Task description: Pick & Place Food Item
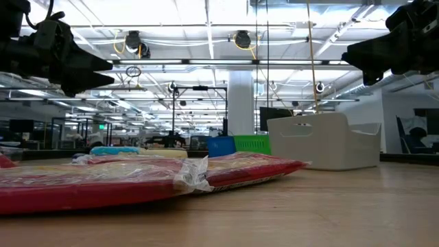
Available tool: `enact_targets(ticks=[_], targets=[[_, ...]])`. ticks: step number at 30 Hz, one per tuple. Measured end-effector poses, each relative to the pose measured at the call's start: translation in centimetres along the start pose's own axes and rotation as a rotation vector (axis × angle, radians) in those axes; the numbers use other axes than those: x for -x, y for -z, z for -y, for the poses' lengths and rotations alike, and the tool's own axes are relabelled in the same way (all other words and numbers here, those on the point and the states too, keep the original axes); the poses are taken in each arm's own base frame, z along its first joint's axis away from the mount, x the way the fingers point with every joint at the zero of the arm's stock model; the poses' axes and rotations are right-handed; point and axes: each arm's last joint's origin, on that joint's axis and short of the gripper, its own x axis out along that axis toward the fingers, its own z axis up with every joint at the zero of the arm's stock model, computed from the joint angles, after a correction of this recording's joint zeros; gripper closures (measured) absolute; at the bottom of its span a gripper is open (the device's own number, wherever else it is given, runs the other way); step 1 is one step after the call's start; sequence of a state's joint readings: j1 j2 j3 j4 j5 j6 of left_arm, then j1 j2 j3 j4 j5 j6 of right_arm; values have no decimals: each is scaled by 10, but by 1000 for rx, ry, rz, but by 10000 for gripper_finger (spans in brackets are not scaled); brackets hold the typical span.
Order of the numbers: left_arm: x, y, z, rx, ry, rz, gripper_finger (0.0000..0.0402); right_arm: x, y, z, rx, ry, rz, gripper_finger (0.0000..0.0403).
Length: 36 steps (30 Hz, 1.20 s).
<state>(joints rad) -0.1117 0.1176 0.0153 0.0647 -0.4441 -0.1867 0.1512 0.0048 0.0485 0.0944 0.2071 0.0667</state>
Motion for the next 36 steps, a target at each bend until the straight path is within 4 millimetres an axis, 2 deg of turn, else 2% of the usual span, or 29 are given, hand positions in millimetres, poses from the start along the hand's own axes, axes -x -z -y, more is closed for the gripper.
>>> enact_targets(ticks=[27,36], targets=[[0,-1,0,6,3,20,121,0,0,0,0,1,-1,292],[1,-17,2,192,35,166,121,0,0,0,0,0,0,292]])
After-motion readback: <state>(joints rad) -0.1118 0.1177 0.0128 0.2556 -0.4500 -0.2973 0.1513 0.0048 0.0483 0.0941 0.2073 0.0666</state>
